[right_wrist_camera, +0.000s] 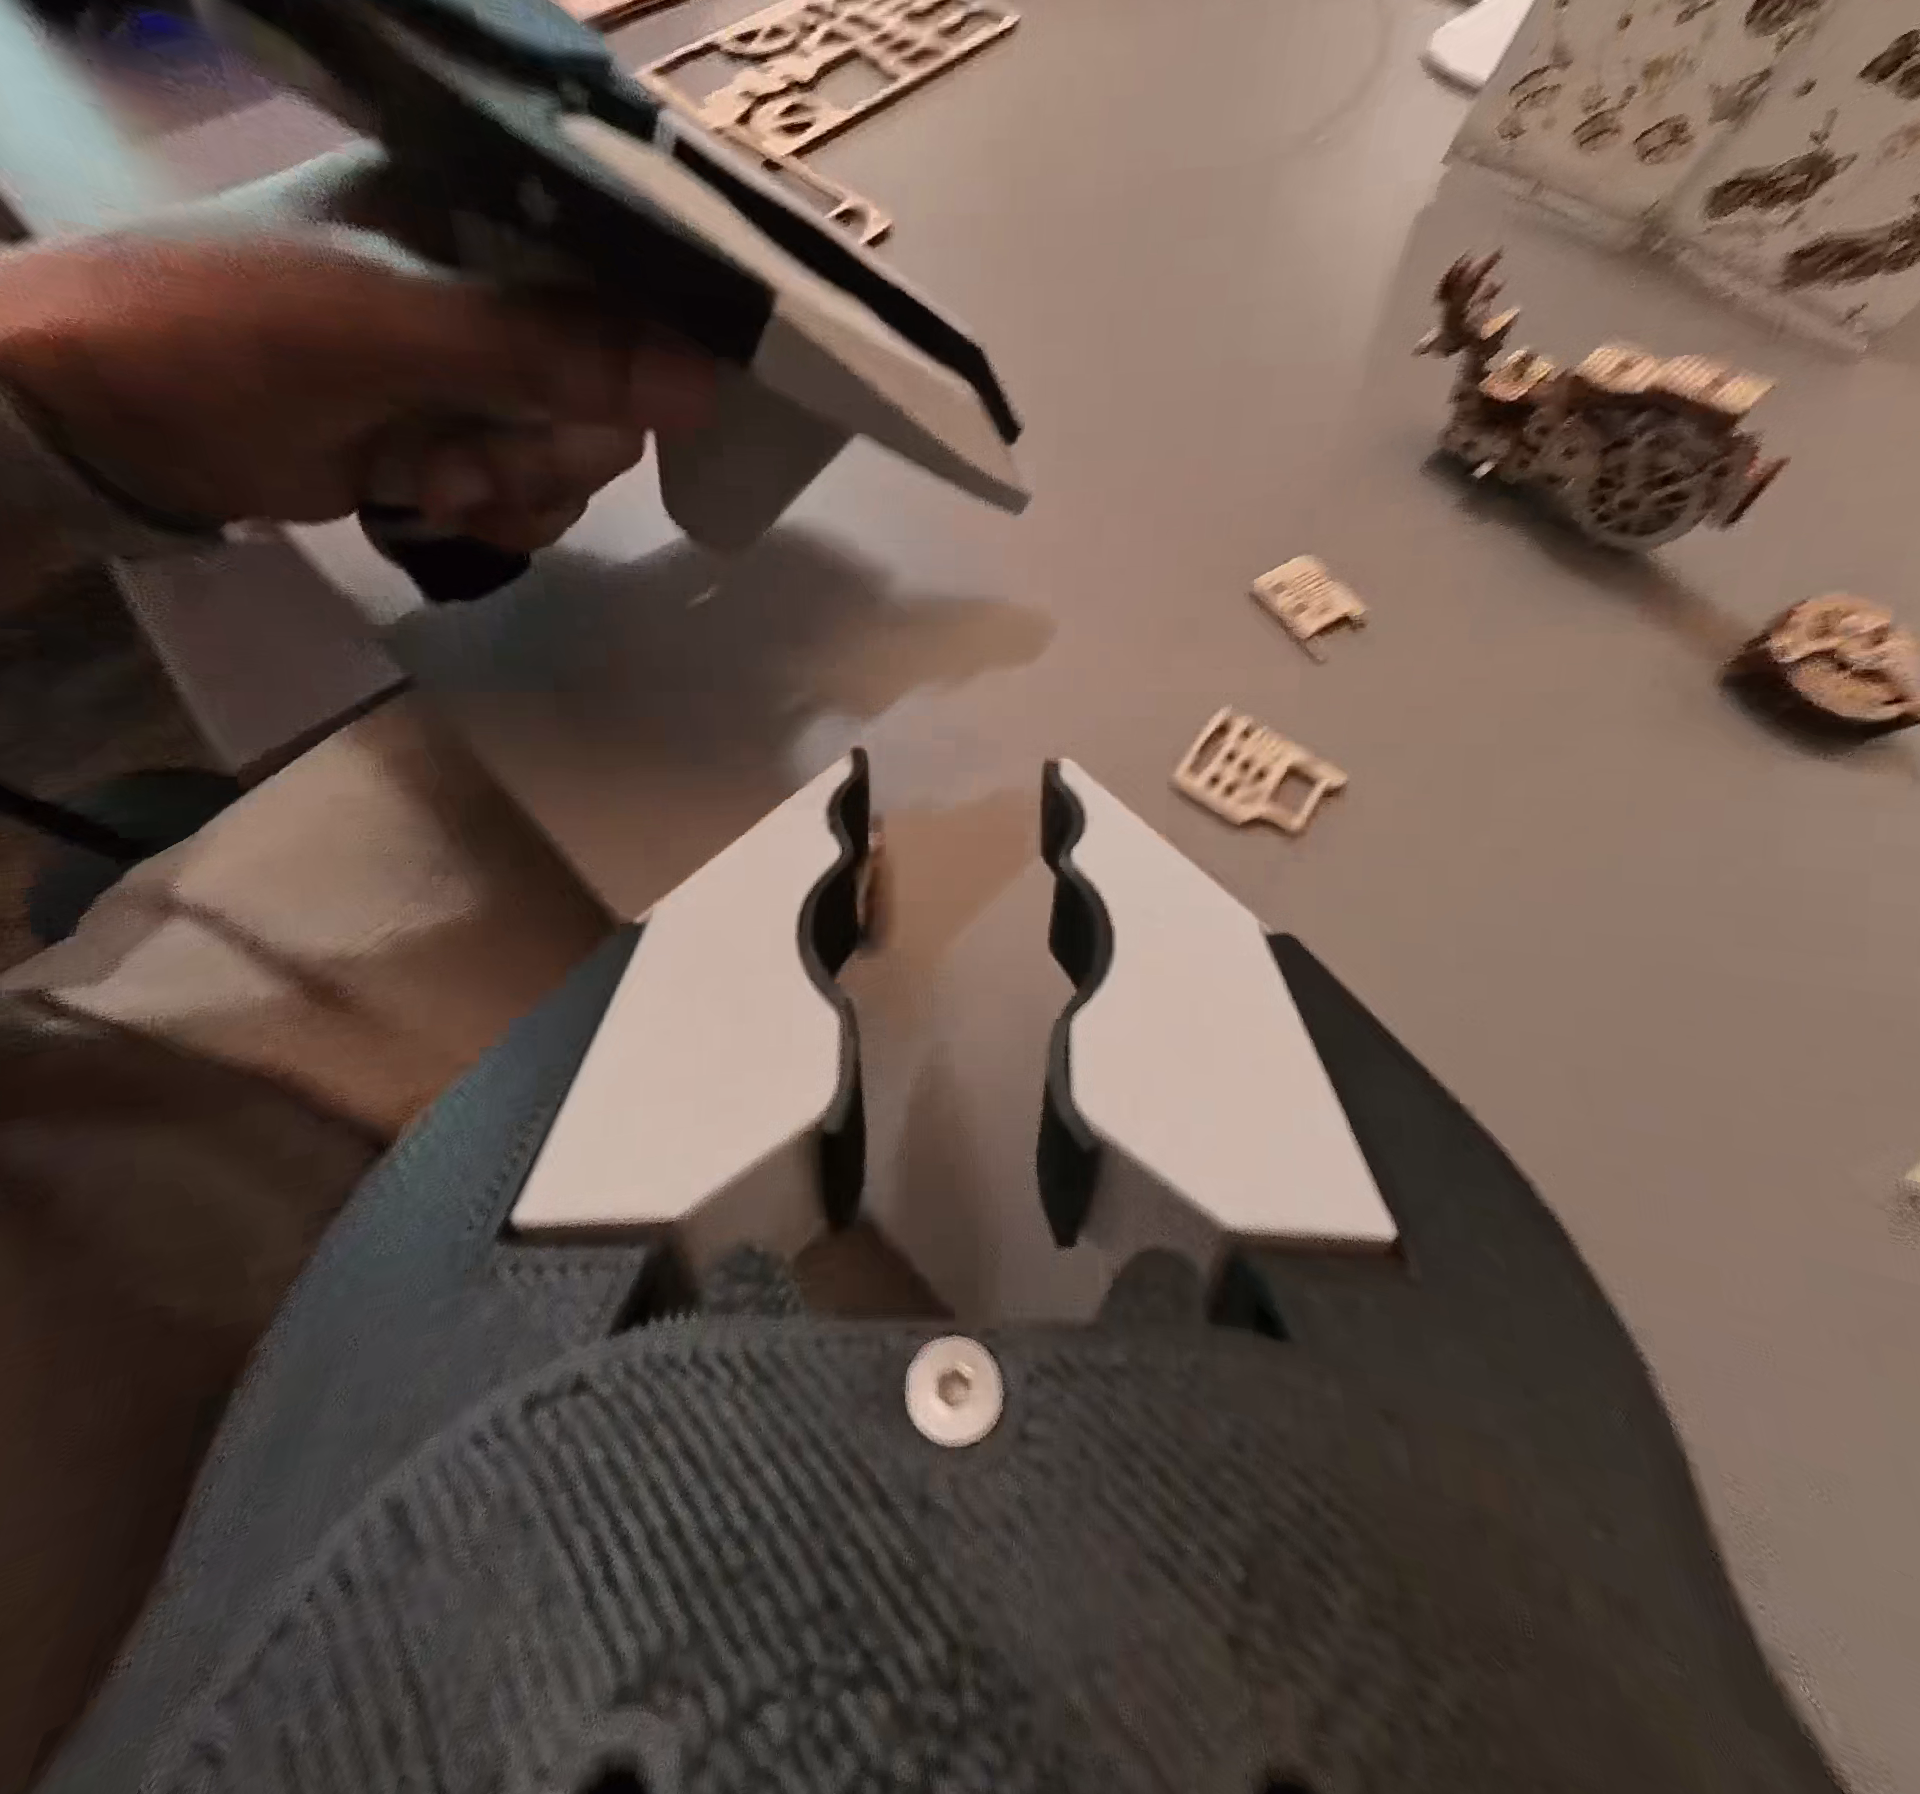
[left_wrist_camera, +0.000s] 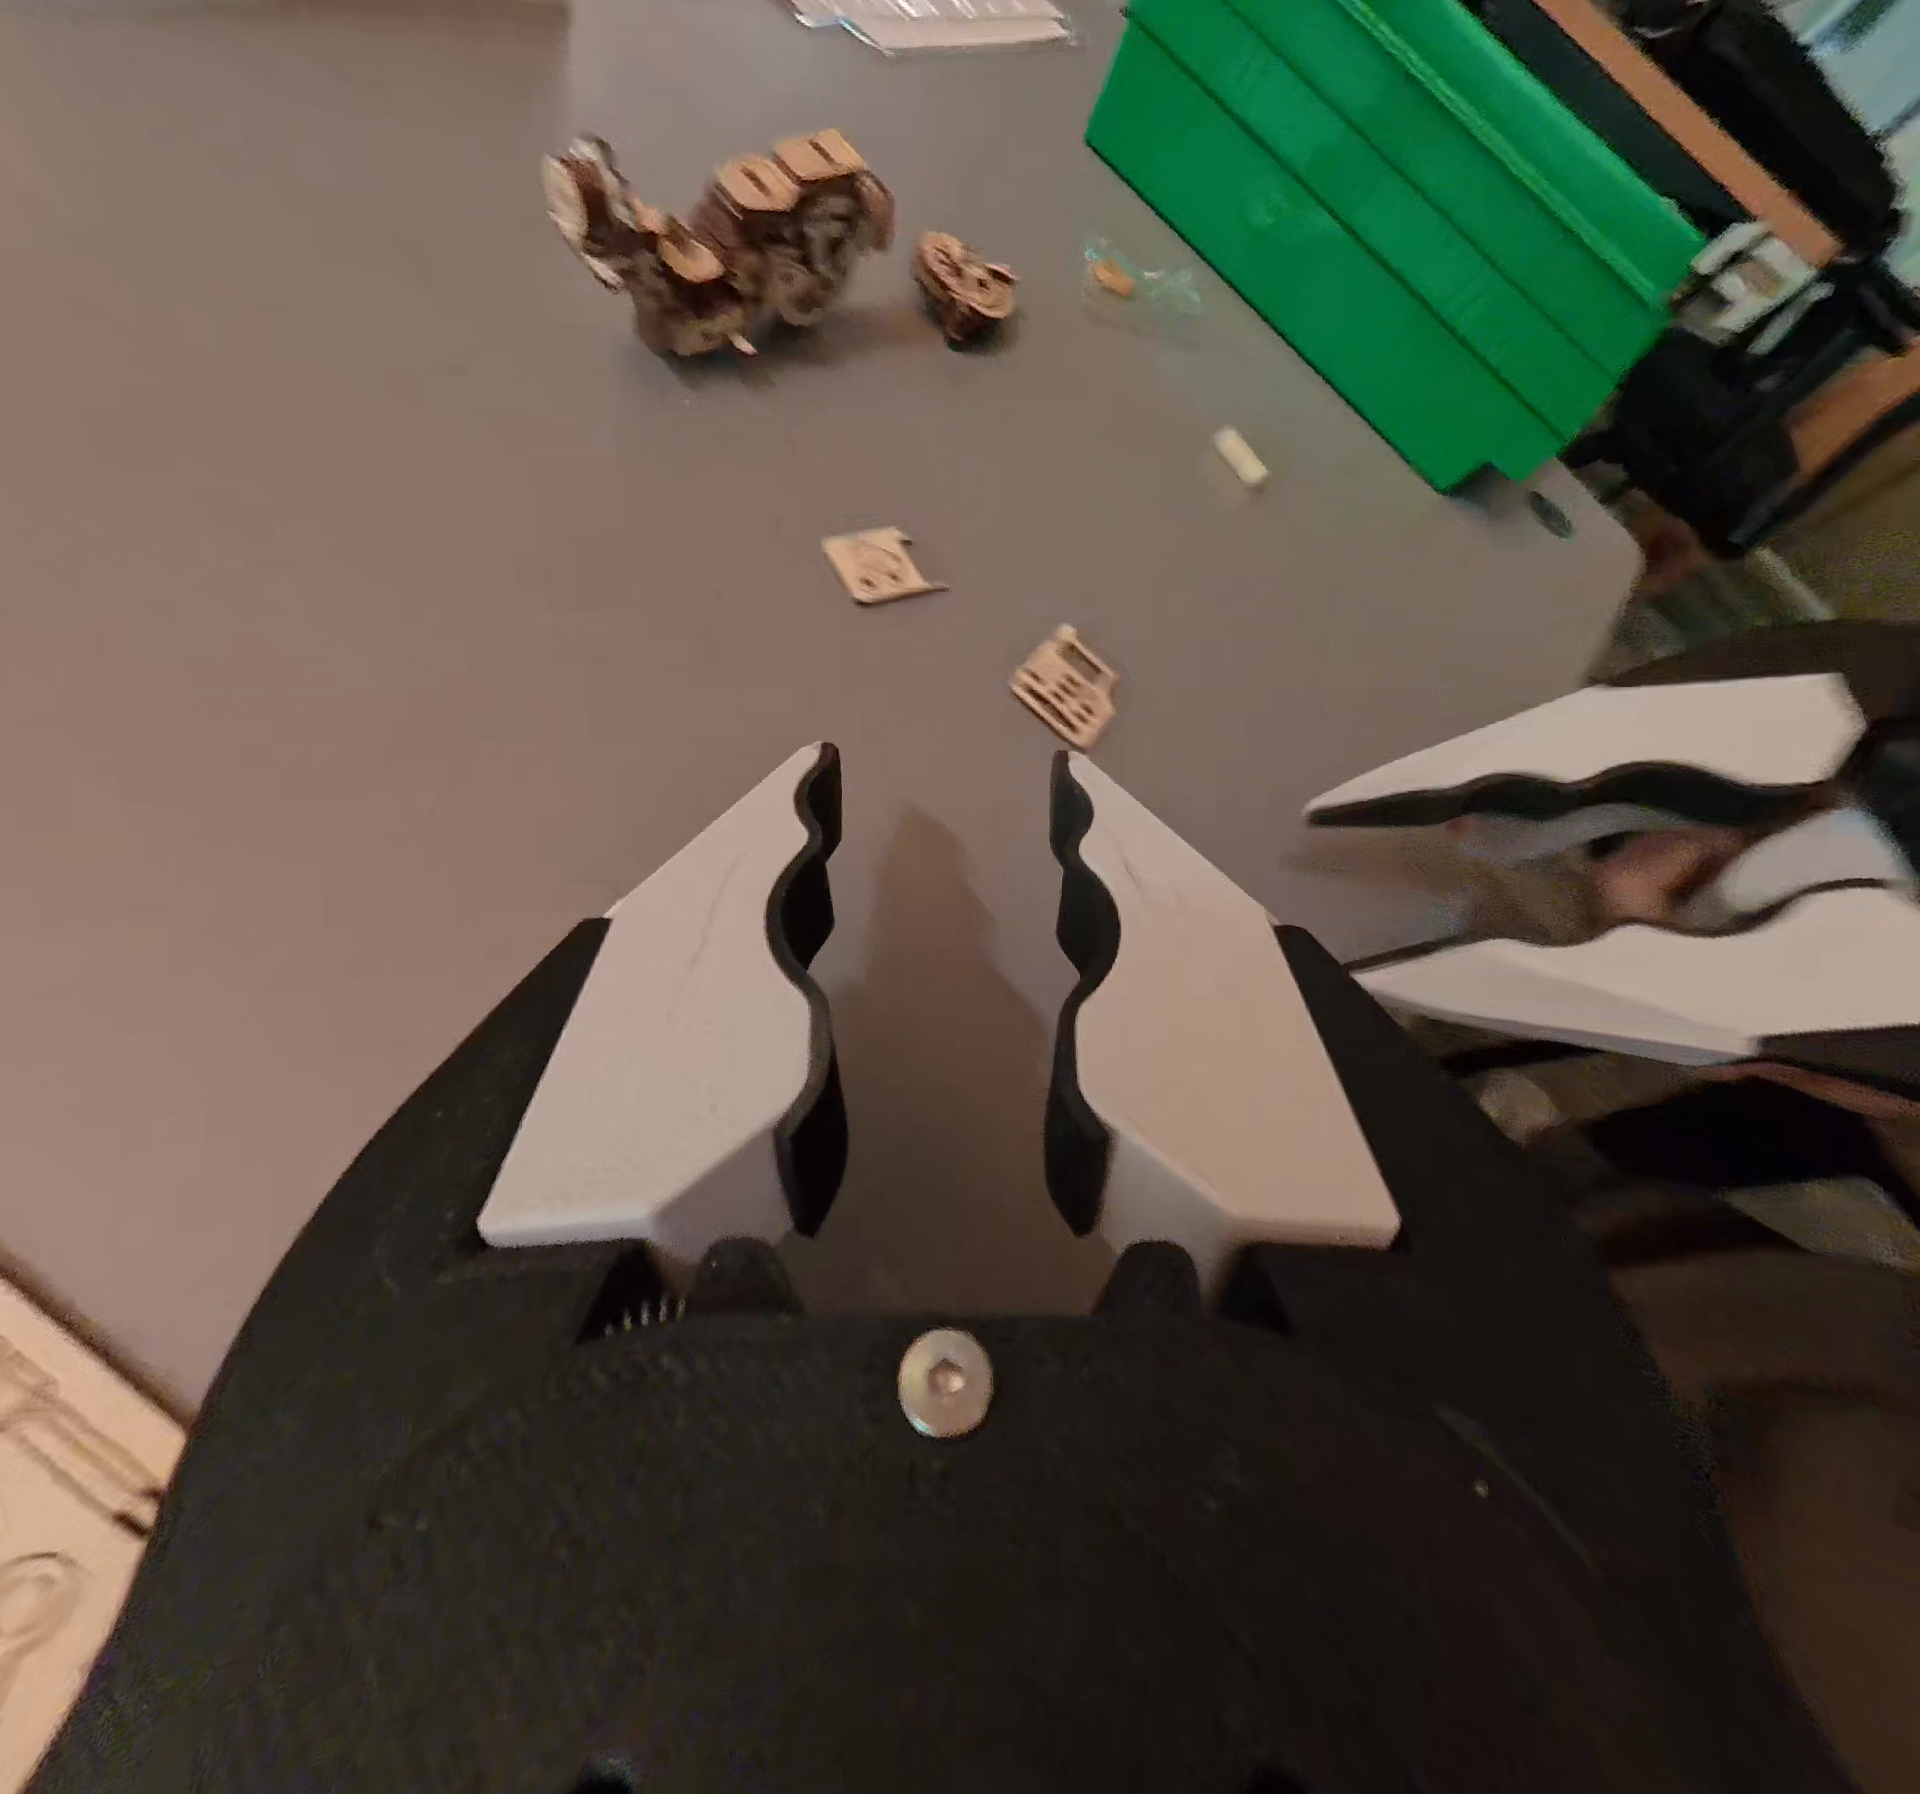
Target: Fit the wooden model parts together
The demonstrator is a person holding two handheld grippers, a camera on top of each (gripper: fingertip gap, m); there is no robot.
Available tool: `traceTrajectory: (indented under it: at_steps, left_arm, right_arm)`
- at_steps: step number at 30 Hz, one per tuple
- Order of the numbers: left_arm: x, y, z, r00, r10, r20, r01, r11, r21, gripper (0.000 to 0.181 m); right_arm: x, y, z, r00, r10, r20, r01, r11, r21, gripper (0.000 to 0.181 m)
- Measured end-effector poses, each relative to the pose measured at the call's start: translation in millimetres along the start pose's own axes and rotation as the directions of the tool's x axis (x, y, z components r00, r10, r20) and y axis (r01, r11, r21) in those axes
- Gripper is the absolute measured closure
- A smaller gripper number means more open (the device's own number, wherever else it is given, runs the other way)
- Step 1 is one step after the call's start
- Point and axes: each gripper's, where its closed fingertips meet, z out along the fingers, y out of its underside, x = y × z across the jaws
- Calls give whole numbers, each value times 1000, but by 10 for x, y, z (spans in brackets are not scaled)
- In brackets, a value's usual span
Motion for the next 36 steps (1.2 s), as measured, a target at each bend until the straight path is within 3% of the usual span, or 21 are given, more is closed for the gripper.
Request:
traceTrajectory:
  at_steps: [4, 8, 15, 24, 36]
  left_arm:
    - [319, 251, -124, 994, 13, -108, -20, 998, -67, 138]
    - [421, 482, -255, 990, 92, -103, -104, 988, -117, 140]
    - [560, 685, -308, 983, 71, -171, -103, 978, -183, 143]
    - [506, 883, -193, 975, 189, -116, -214, 942, -258, 145]
    - [514, 893, -162, 967, 239, -87, -253, 936, -243, 151]
  right_arm:
    - [-123, 194, -77, 987, 112, 114, -112, 994, -8, 146]
    - [-197, 252, -22, 957, 202, 207, -200, 979, -34, 136]
    - [-295, 323, 142, 971, 135, 197, -127, 991, -53, 132]
    - [-340, 336, 171, 973, 88, 213, -79, 995, -53, 143]
    - [-390, 337, 176, 979, 20, 202, -11, 999, -46, 153]
